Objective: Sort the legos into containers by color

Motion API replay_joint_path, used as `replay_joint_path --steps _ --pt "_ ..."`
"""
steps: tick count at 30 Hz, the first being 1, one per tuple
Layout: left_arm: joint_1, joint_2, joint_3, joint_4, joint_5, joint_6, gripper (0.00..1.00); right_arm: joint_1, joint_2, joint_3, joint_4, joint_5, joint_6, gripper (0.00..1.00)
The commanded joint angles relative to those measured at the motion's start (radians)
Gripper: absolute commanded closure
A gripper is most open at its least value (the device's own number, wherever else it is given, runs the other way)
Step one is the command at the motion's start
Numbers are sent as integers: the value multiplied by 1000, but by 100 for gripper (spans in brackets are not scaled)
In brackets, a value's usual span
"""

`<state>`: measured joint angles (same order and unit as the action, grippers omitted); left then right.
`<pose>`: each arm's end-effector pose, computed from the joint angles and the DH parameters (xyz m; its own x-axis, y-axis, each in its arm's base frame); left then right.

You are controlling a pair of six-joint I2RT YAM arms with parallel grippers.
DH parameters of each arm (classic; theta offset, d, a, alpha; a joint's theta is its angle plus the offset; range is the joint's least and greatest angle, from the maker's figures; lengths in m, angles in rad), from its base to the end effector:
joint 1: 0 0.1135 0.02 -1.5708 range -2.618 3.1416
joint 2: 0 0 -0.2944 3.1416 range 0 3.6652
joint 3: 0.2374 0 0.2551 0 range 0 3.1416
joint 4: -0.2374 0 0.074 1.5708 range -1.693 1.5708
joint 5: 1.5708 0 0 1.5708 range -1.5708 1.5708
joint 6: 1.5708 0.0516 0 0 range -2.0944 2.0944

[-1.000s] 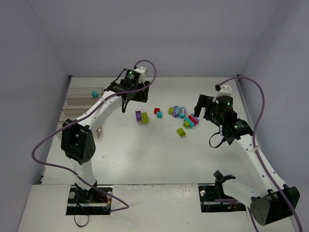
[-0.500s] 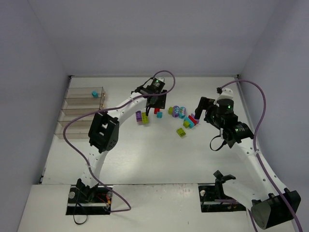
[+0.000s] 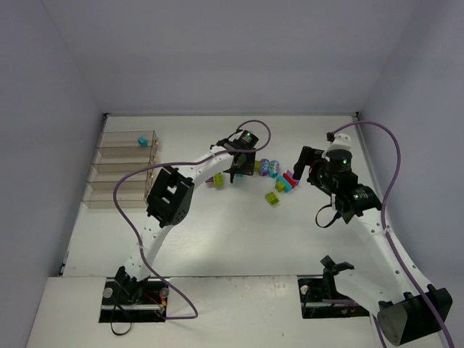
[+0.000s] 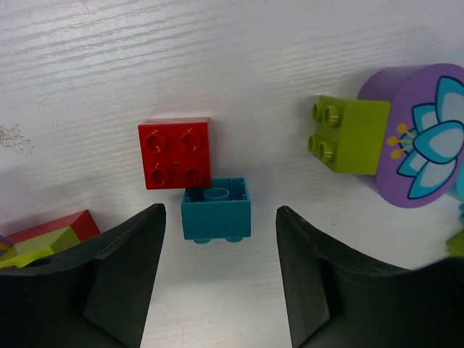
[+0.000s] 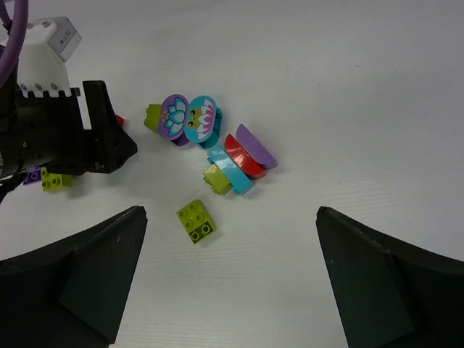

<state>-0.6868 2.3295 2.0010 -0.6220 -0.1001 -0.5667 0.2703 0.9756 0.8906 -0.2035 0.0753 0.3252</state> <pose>0.4281 -0.3444 0.2020 -0.8454 0.0025 -0.5341 0.1566 0.9572 -0.2435 0.2201 0.0570 0.3603 -0.3227 0.2412 -0.9153 -0.0988 0.9531 0.2860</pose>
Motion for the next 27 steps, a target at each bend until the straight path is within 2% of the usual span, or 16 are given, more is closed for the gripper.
replay_joint_path --steps 1,6,9,11,14,18,21,27 --pt "6 -18 62 10 -53 -16 44 7 -15 1 33 34 5 0" --pt "6 22 108 7 -73 -16 51 7 -23 -1 29 40 2 0" --pt "7 19 113 5 -98 -25 68 7 -32 -2 24 41 0 0" --pt "7 -10 82 11 -113 -27 89 7 -37 1 19 41 0 0" --pt "7 -111 9 25 -122 -18 97 7 -44 5 10 31 -12 0" --pt "24 -309 -71 4 -130 33 99 7 -46 16 4 24 -25 0" --pt "84 -438 -122 5 -95 82 99 9 -38 21 4 21 -26 0" --pt "357 -561 -174 16 -29 250 99 7 0 37 6 1 -31 0"
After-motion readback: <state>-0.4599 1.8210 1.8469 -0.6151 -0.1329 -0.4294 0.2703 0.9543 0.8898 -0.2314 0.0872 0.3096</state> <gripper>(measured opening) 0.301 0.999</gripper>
